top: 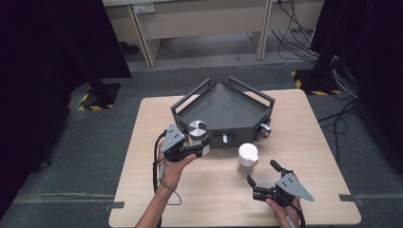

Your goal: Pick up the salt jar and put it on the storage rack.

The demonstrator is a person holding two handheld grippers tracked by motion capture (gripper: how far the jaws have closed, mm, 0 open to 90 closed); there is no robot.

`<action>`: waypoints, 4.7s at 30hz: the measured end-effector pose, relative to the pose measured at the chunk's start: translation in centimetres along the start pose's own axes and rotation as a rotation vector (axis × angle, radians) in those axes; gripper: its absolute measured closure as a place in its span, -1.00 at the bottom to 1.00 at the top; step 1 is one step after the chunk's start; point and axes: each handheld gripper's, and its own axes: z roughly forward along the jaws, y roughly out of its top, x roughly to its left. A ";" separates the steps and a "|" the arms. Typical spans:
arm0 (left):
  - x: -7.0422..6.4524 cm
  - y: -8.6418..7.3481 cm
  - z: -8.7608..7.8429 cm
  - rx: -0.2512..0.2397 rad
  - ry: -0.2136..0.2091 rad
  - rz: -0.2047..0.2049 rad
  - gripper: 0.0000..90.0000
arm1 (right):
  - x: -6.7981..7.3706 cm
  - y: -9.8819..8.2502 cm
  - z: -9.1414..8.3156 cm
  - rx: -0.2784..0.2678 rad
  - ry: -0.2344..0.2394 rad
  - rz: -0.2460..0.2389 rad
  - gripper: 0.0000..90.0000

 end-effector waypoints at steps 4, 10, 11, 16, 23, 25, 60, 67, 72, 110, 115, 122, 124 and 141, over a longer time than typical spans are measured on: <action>0.3 0.9 1.0 -0.007 0.012 -0.009 -0.32 | 0.0 0.0 0.0 -0.002 0.001 -0.002 -0.99; 0.6 2.0 2.6 0.001 0.043 0.001 -0.32 | -0.1 0.0 -0.1 -0.004 0.000 0.001 -0.99; 0.7 2.1 3.0 0.002 0.050 0.000 -0.32 | -0.1 0.0 -0.1 -0.005 0.000 0.001 -0.99; 1.3 2.3 4.4 -0.005 0.074 -0.011 -0.32 | -0.2 0.1 -0.1 -0.005 0.001 0.002 -0.99; 1.7 2.5 6.0 0.000 0.105 -0.019 -0.32 | -0.3 0.1 -0.1 -0.008 -0.001 0.004 -0.99; 1.9 2.4 6.4 -0.003 0.111 -0.023 -0.32 | -0.3 0.1 -0.2 -0.008 0.000 0.007 -0.99; 3.8 0.2 10.7 0.039 0.259 -0.048 -0.32 | -0.3 0.2 -0.3 -0.017 0.005 0.007 -0.99; 3.8 -0.2 10.8 0.034 0.259 -0.041 -0.32 | -0.3 0.2 -0.3 -0.018 0.006 0.005 -0.99; 3.7 -0.4 10.8 0.027 0.264 -0.041 -0.33 | -0.2 0.2 -0.3 -0.018 0.009 0.000 -0.99; 3.3 0.0 8.2 -0.020 0.240 -0.083 -0.99 | 0.0 0.1 -0.2 -0.015 0.012 -0.002 -0.99; 3.1 0.0 7.5 -0.028 0.232 -0.082 -0.99 | 0.0 0.1 -0.2 -0.013 0.012 -0.002 -0.99; 2.9 0.0 6.5 -0.042 0.217 -0.080 -0.99 | 0.1 0.1 -0.2 -0.013 0.012 -0.002 -0.99; 2.8 -0.1 6.3 -0.048 0.212 -0.088 -0.99 | 0.1 0.1 -0.2 -0.014 0.013 -0.004 -0.99; 1.7 -0.5 4.4 -0.072 0.166 -0.072 -0.99 | 0.2 0.1 -0.2 -0.012 0.014 -0.005 -0.99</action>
